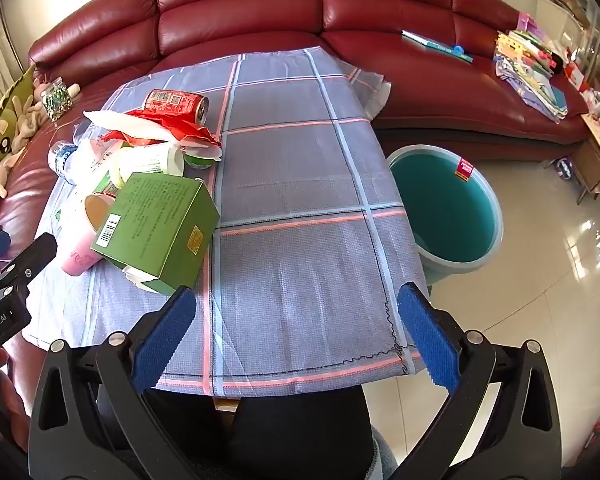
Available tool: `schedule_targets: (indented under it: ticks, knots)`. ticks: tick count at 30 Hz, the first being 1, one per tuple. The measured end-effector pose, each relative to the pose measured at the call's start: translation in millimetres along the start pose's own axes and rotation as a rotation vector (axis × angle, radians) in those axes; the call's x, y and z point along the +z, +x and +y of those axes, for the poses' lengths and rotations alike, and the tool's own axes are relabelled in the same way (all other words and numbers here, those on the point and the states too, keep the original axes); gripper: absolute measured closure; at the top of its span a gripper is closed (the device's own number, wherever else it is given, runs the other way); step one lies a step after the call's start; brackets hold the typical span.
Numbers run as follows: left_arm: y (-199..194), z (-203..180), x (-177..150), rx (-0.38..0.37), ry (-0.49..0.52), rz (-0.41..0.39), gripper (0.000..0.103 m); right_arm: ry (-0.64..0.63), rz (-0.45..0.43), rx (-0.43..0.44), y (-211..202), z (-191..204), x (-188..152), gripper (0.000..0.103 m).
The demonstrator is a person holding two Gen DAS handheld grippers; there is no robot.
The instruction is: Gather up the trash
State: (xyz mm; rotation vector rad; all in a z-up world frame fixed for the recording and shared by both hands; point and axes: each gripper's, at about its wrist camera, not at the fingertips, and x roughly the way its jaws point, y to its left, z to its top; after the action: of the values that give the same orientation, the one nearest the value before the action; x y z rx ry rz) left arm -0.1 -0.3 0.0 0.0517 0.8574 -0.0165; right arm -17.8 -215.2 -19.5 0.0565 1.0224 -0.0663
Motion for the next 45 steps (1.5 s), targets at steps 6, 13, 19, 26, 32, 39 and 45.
schedule_targets:
  ticks: [6, 13, 19, 26, 32, 39, 45]
  knots:
    - [0.1, -0.3, 0.0, -0.006, -0.002, 0.006, 0.004, 0.002, -0.003, -0.004, -0.8, -0.6, 0.6, 0.006]
    - [3.6, 1.0, -3.0, -0.012, -0.010, 0.011, 0.004, -0.001, -0.004, -0.005, 1.2, 2.1, 0.0, 0.006]
    - [7.6, 5.8, -7.2, -0.012, -0.016, 0.017, 0.004, -0.006, -0.004, -0.003, -2.0, 1.4, 0.3, 0.006]
    - [1.7, 9.7, -3.0, -0.007, -0.025, 0.011, 0.004, -0.016, -0.008, -0.007, -2.0, 7.1, 1.4, 0.006]
    - [-0.8, 11.3, -3.4, -0.006, -0.032, 0.010, 0.004, -0.017, -0.007, -0.008, -2.9, 7.0, 2.3, 0.006]
    - [0.4, 13.7, -2.5, -0.010, -0.041, 0.013, 0.004, -0.026, -0.013, -0.011, -6.7, 9.3, 3.5, 0.006]
    - [0.3, 16.2, -2.2, -0.013, -0.048, 0.017, 0.004, -0.034, -0.011, -0.015, -8.2, 12.5, 5.0, 0.006]
